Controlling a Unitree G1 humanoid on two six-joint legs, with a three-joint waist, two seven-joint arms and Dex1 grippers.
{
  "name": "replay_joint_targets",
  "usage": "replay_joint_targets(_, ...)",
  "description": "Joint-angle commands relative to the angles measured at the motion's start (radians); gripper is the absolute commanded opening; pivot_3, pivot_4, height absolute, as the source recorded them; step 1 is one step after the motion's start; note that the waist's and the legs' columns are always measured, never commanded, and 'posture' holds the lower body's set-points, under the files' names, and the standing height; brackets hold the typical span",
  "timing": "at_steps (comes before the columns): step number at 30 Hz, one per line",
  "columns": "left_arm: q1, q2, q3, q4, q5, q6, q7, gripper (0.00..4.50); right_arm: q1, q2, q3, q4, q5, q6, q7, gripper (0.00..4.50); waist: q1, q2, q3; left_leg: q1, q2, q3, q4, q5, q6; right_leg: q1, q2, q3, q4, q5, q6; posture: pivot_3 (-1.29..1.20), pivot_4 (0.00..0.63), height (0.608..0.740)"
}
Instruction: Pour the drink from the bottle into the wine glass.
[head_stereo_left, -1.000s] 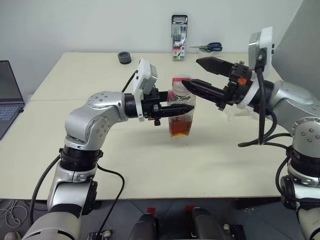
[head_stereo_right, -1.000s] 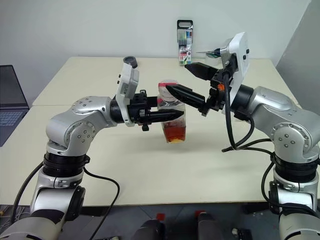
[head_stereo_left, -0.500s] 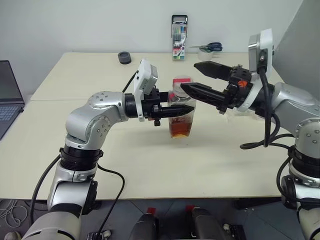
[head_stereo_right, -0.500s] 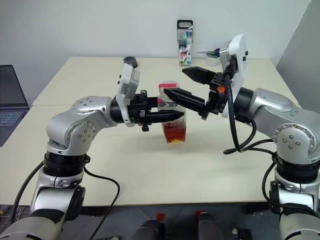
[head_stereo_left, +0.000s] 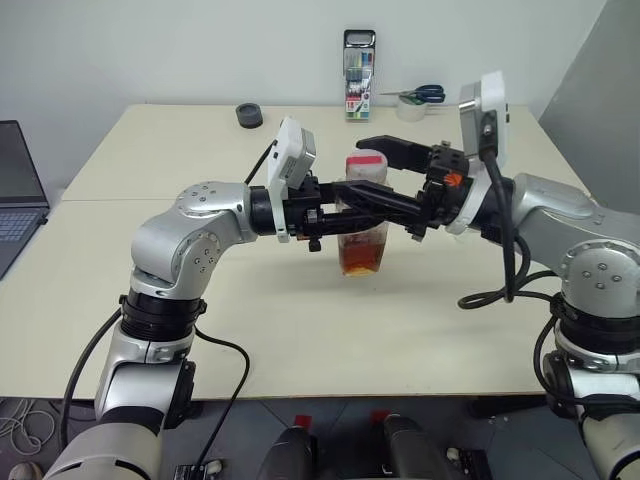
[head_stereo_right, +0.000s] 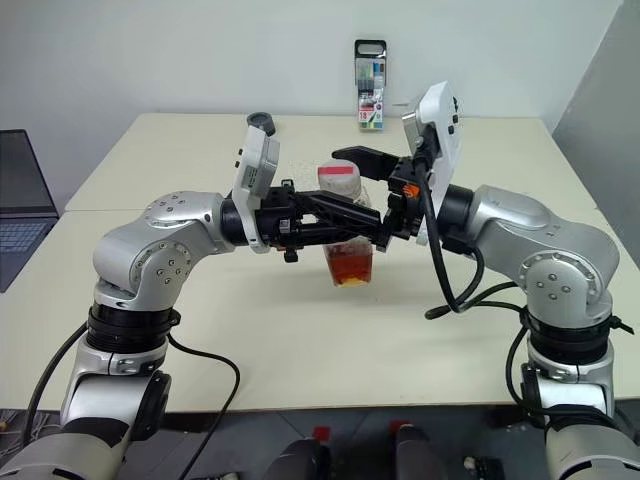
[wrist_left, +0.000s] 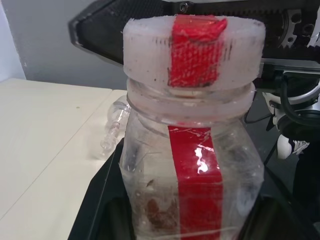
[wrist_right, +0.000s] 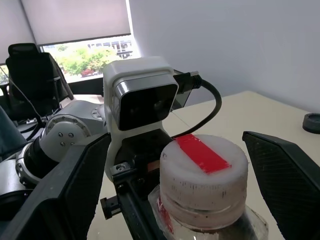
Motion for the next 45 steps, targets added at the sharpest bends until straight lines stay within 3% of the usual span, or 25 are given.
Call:
replay_joint_targets(1,-0.023,0.007,0.024,-0.042,-0.009,-0.018,0.0,1.84,-0.028,0.013,-0.023,-0.006,0.0,-0.029,-0.003,4.1,0.0,0.0,0.0,0.0,0.0,0.0,0.0,0.0,0.0,0.0,0.0,0.0,0.0,0.0,0.0,0.0,0.15,0.74)
replay_joint_targets(8,-0.021,0.002,0.022,-0.037,-0.005,-0.022,0.003,1.84,-0.026,0.012,-0.031,-0.004,-0.008,-0.027,0.0,1.88,0.0,0.0,0.0,0.0,0.0,0.0,0.0,0.0,0.0,0.0,0.0,0.0,0.0,0.0,0.0,0.0,0.15,0.74)
replay_joint_targets(11,-0.022,0.0,0.021,-0.031,-0.003,-0.026,0.001,1.84,-0.035,0.013,-0.036,-0.001,-0.007,-0.03,-0.008,1.74,0.0,0.0,0.0,0.0,0.0,0.0,0.0,0.0,0.0,0.0,0.0,0.0,0.0,0.0,0.0,0.0,0.15,0.74)
replay_joint_targets(22,-0.011,0.001,0.026,-0.04,-0.006,-0.024,0.007,1.84,-0.05,-0.056,-0.122,0.077,-0.156,-0.119,-0.034,1.74,0.0,0.0,0.0,0.0,0.0,0.0,0.0,0.0,0.0,0.0,0.0,0.0,0.0,0.0,0.0,0.0,0.15,0.74)
replay_joint_targets(29,0.016,0.01,0.038,-0.066,-0.015,-0.012,0.031,1.84,0.449,-0.096,-0.113,-0.012,-0.487,-0.249,-0.204,1.74,0.008,-0.001,0.0,-0.001,-0.001,0.001,0.0,0.0,0.0,0.001,0.0,0.002,-0.001,0.0,0.0,0.0,0.15,0.74)
replay_joint_targets(33,0.003,0.009,0.031,-0.053,-0.01,-0.015,0.026,1.84,0.613,0.04,-0.056,0.108,-0.66,-0.392,-0.329,1.74,-0.005,0.0,0.0,0.001,0.0,0.004,0.0,0.0,0.0,0.0,0.0,0.002,0.001,0.0,0.0,0.0,0.15,0.74)
replay_joint_targets(41,-0.024,0.006,0.023,-0.034,-0.001,-0.02,0.016,1.84,0.6,0.209,-0.06,0.314,-0.778,-0.532,-0.41,1.74,-0.01,0.001,0.001,0.015,0.001,0.016,-0.002,-0.002,0.003,0.006,0.006,0.01,0.009,-0.001,0.0,0.0,0.15,0.74)
replay_joint_targets(42,-0.025,0.005,0.022,-0.035,-0.001,-0.02,0.015,1.84,0.602,0.221,-0.064,0.333,-0.788,-0.542,-0.419,2.45,-0.01,0.001,0.001,0.015,0.001,0.016,-0.001,-0.002,0.003,0.006,0.006,0.01,0.009,-0.001,0.0,0.0,0.15,0.74)
replay_joint_targets(45,-0.026,0.007,0.021,-0.036,-0.001,-0.018,0.013,1.84,0.604,0.239,-0.068,0.363,-0.803,-0.564,-0.418,3.38,-0.008,0.001,0.001,0.015,0.001,0.016,-0.002,-0.001,0.002,0.005,0.006,0.011,0.009,-0.001,0.0,0.0,0.15,0.74)
